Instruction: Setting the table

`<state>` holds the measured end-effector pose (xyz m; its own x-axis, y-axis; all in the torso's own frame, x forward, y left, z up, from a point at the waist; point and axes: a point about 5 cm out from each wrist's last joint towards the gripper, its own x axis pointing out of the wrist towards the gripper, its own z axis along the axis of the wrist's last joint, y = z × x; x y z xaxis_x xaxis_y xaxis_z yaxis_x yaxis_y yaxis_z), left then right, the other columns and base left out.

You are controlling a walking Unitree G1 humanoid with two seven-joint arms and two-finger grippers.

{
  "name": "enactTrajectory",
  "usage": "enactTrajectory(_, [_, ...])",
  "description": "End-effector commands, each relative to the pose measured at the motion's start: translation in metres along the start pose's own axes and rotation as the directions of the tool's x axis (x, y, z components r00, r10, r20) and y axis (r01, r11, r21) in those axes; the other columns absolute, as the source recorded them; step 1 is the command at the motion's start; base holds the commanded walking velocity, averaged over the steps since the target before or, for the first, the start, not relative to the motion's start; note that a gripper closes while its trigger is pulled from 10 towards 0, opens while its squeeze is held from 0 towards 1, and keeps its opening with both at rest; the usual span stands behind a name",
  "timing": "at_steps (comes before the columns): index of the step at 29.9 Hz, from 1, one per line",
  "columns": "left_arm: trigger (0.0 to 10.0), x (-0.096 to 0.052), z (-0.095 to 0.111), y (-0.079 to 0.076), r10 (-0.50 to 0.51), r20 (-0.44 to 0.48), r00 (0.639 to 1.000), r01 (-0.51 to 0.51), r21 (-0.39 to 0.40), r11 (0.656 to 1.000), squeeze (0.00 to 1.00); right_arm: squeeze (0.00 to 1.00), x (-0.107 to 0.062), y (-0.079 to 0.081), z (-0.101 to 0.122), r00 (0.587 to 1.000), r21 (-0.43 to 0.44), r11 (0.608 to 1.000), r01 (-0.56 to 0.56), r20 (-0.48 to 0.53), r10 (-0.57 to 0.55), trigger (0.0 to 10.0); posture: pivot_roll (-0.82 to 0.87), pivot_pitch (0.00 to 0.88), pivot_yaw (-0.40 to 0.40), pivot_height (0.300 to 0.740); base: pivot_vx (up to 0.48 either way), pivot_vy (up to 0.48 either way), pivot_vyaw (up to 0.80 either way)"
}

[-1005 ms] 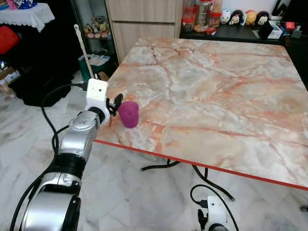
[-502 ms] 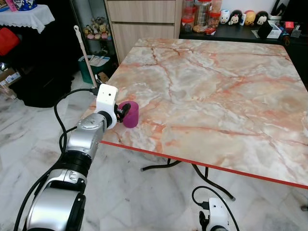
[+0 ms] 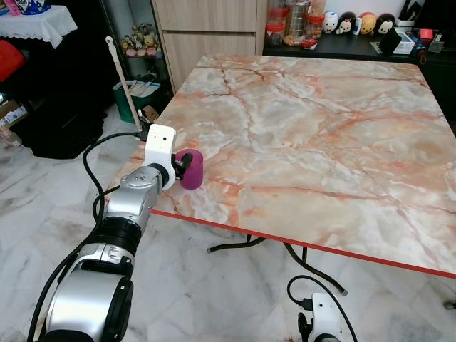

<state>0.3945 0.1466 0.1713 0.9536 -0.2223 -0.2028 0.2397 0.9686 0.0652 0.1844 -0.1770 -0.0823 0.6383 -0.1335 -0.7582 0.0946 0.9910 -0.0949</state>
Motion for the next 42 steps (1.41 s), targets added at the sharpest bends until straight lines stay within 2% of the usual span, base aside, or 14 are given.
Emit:
enactTrajectory(1, [10.0, 0.002, 0.007, 0.001, 0.018, 0.01, 1.0, -0.018, -0.006, 1.0, 0.0, 0.0, -0.001, 0.001, -0.004, 1.0, 0.008, 1.0, 0.0, -0.014, 0.0, 10.0, 0.05, 0.095, 0.067, 0.74, 0.0, 0.0, 0.0])
enactTrajectory(5, [10.0, 0.004, 0.015, 0.002, 0.037, 0.04, 0.998, -0.036, -0.031, 0.999, 0.0, 0.0, -0.001, 0.001, -0.005, 1.0, 0.006, 1.0, 0.001, -0.015, -0.001, 10.0, 0.05, 0.097, 0.069, 0.74, 0.0, 0.0, 0.0])
enactTrajectory(14, [10.0, 0.005, 0.012, -0.001, 0.029, 0.004, 1.0, -0.029, -0.025, 0.999, 0.0, 0.0, -0.002, 0.0, -0.006, 1.0, 0.013, 1.0, 0.008, -0.019, -0.008, 10.0, 0.04, 0.096, 0.07, 0.74, 0.0, 0.0, 0.0])
enactTrajectory(25, [10.0, 0.004, 0.004, 0.009, 0.081, -0.047, 0.996, -0.082, -0.019, 0.996, 0.0, 0.0, -0.001, 0.0, -0.006, 1.0, 0.012, 1.0, 0.006, -0.017, -0.005, 10.0, 0.05, 0.097, 0.066, 0.74, 0.0, 0.0, 0.0])
enactTrajectory(32, [10.0, 0.004, 0.006, 0.014, 0.107, -0.039, 0.993, -0.109, -0.037, 0.993, 0.0, 0.0, -0.001, -0.001, -0.005, 1.0, 0.008, 1.0, 0.004, -0.016, -0.004, 10.0, 0.05, 0.098, 0.062, 0.74, 0.0, 0.0, 0.0])
enactTrajectory(34, [4.5, 0.004, 0.006, 0.014, 0.108, -0.039, 0.993, -0.109, -0.036, 0.993, 0.0, 0.0, -0.001, -0.001, -0.005, 1.0, 0.007, 1.0, 0.004, -0.016, -0.004, 10.0, 0.05, 0.097, 0.062, 0.74, 0.0, 0.0, 0.0])
enactTrajectory(35, [4.5, 0.004, 0.006, 0.014, 0.107, -0.039, 0.993, -0.109, -0.036, 0.993, 0.0, 0.0, -0.001, -0.001, -0.005, 1.0, 0.007, 1.0, 0.005, -0.015, -0.004, 10.0, 0.05, 0.097, 0.062, 0.74, 0.0, 0.0, 0.0])
enactTrajectory(36, [0.0, 0.004, 0.006, 0.014, 0.106, -0.04, 0.994, -0.107, -0.034, 0.994, 0.0, 0.0, -0.001, -0.001, -0.005, 1.0, 0.007, 1.0, 0.004, -0.015, -0.004, 10.0, 0.05, 0.097, 0.062, 0.74, 0.0, 0.0, 0.0])
enactTrajectory(42, [0.0, 0.004, 0.005, 0.013, 0.097, -0.045, 0.994, -0.099, -0.033, 0.995, 0.0, 0.0, -0.001, -0.001, -0.004, 1.0, 0.006, 1.0, 0.004, -0.014, -0.004, 10.0, 0.05, 0.095, 0.06, 0.74, 0.0, 0.0, 0.0])
